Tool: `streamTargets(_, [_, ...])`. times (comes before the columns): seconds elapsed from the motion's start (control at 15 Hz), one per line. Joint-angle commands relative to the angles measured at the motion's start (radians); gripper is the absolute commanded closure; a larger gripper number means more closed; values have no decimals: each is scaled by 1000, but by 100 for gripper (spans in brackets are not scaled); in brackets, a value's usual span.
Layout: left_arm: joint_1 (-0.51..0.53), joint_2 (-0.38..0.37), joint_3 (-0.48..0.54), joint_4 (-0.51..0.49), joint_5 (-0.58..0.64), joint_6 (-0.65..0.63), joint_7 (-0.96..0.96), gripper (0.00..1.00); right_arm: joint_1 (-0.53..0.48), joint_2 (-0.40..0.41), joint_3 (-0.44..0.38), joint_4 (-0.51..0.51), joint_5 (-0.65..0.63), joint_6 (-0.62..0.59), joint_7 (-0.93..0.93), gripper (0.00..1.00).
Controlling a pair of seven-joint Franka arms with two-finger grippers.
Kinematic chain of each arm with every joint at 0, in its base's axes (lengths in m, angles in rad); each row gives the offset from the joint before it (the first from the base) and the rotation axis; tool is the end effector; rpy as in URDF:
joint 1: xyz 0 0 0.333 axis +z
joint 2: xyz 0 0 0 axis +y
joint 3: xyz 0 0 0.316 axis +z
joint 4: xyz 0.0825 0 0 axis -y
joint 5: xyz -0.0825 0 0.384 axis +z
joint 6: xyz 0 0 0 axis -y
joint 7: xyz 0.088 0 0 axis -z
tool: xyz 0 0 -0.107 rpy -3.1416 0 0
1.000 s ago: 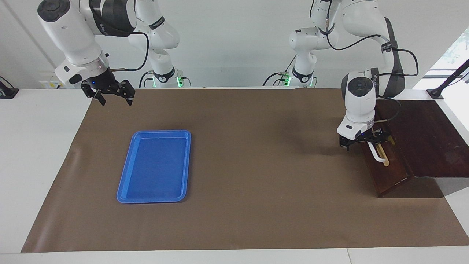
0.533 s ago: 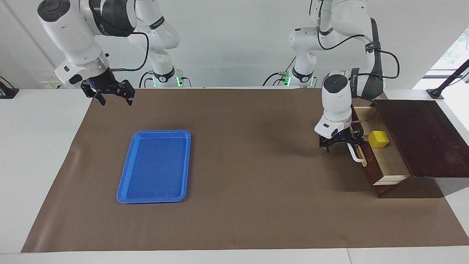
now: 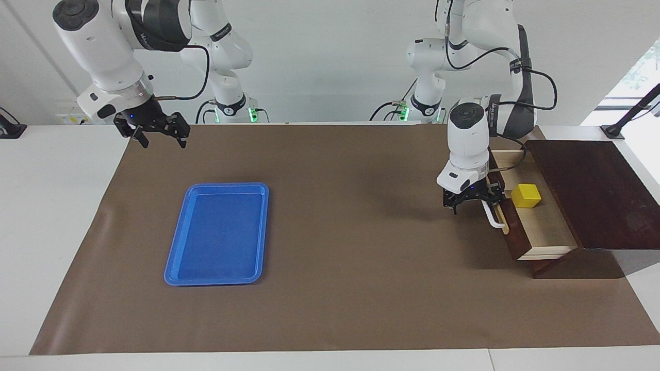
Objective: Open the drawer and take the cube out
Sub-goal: 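Grip the white drawer handle with the left gripper and pull it open, then lower the left gripper into the drawer and grasp the yellow cube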
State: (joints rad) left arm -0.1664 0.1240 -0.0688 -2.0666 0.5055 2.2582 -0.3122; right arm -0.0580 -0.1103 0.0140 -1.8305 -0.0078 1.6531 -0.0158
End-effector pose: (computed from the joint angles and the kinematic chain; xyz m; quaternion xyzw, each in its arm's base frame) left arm 0.5657 -0.1214 0.3824 -0.9737 0.1142 -0.0848 0.1782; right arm 0.5193 -0.0233 0.5679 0.9993 -0.0137 -0.0337 0.0036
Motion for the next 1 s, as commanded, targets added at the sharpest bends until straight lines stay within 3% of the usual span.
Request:
streamTargets(0.0, [-13, 16, 7, 132, -27, -138, 2, 0, -6, -19, 1, -13, -17, -4, -15, 0])
streamTargets(0.27, [-16, 49, 12, 339, -221, -310, -13, 0, -6, -19, 1, -13, -17, -4, -15, 0])
streamTargets(0.47, [56, 37, 33, 419, -329, -355, -152, 0, -6, -19, 1, -13, -17, -4, -15, 0])
streamTargets(0.6, [125, 28, 37, 422, -395, -355, -281, 0, -6, -19, 1, -13, -17, -4, -13, 0])
streamTargets(0.8, [211, 17, 37, 407, -393, -358, -537, 0, -6, -19, 1, -13, -17, -4, -15, 0])
streamTargets(0.93, [235, -12, 38, 341, -392, -341, -643, 0, -6, -19, 1, -13, -17, -4, -15, 0])
